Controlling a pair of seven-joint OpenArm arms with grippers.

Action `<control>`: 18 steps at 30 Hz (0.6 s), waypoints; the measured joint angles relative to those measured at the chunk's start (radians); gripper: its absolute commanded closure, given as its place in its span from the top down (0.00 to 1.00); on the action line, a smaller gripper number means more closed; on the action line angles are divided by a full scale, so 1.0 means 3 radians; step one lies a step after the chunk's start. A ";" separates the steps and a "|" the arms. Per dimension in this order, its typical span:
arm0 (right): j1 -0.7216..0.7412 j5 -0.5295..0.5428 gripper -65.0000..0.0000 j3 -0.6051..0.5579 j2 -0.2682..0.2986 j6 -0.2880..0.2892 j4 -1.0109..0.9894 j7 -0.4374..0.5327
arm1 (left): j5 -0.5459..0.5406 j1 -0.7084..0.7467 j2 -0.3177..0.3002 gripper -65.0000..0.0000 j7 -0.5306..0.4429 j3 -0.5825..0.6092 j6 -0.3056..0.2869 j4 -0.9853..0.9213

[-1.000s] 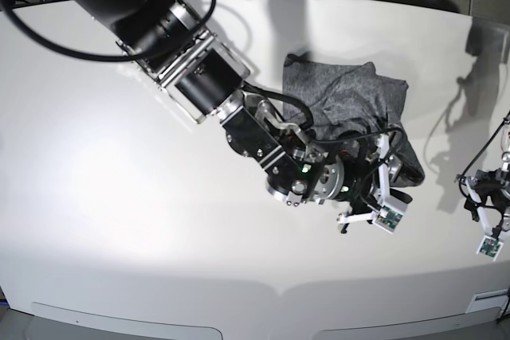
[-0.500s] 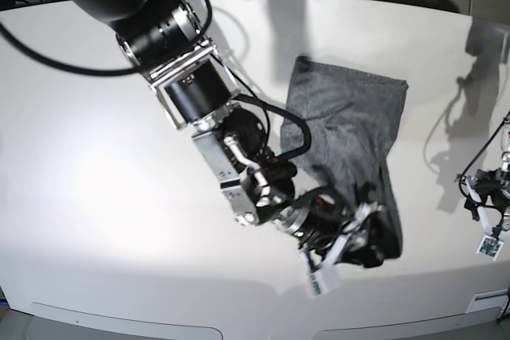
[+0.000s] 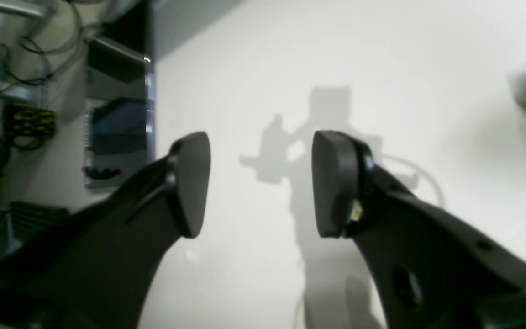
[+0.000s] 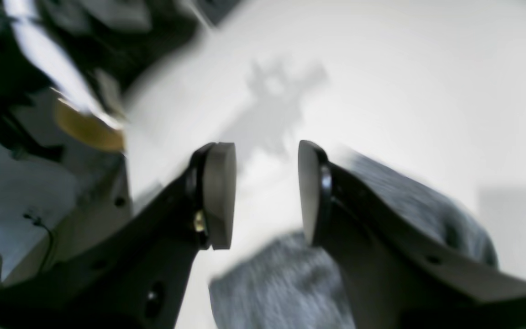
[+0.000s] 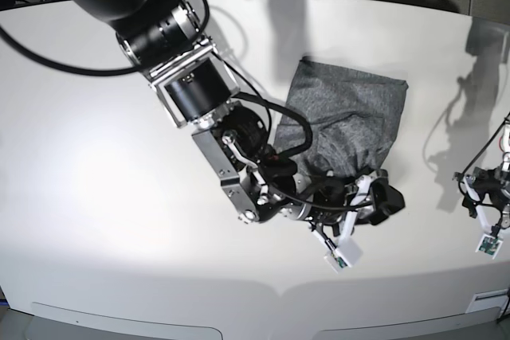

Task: Fold the T-shirt properly
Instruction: 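Drag the shirt edge with the right gripper to flatten the bundle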

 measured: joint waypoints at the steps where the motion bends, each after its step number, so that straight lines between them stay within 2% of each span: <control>1: 0.0001 0.0009 0.36 0.0000 -0.0004 0.0008 0.0001 0.0182 | 0.0000 0.0010 0.0000 0.53 0.0000 0.0000 -0.0001 0.0000; 3: 0.0032 0.0146 0.36 0.0001 -0.0010 0.0009 0.0001 0.0179 | 0.0001 0.0053 0.0000 0.53 -0.0010 -0.0001 -0.0001 0.0001; 5: 0.0071 0.0150 0.36 0.0008 0.0006 0.0011 0.0001 -0.0047 | 0.0000 0.0106 0.0000 0.53 -0.0006 0.0000 -0.0001 0.0000; 8: 0.0074 -0.0524 0.36 0.0062 -0.0010 0.0011 0.0001 -0.0031 | -0.0086 0.0182 0.0001 0.53 -0.0010 0.0000 0.0000 0.0001; 11: 0.0107 -0.1689 0.36 0.0220 -0.0014 0.0047 0.0097 -0.0045 | -0.0229 0.0206 0.0130 0.53 -0.0006 -0.0001 -0.0106 0.0017; 13: 0.0098 -0.2225 0.36 0.0333 -0.0001 0.0029 0.0256 0.0001 | -0.0253 0.0220 0.0296 0.53 -0.0031 -0.0001 -0.0214 0.0164; 16: 0.0000 -0.2219 0.36 0.0357 0.0160 0.0038 0.0637 0.0064 | -0.0326 0.0216 0.0547 0.53 -0.0089 0.0003 -0.0378 0.0520; 18: -0.0131 -0.2312 0.36 0.0338 0.0370 -0.0135 0.0916 0.0003 | -0.0359 0.0216 0.0641 0.53 -0.0076 0.0005 -0.0512 0.0741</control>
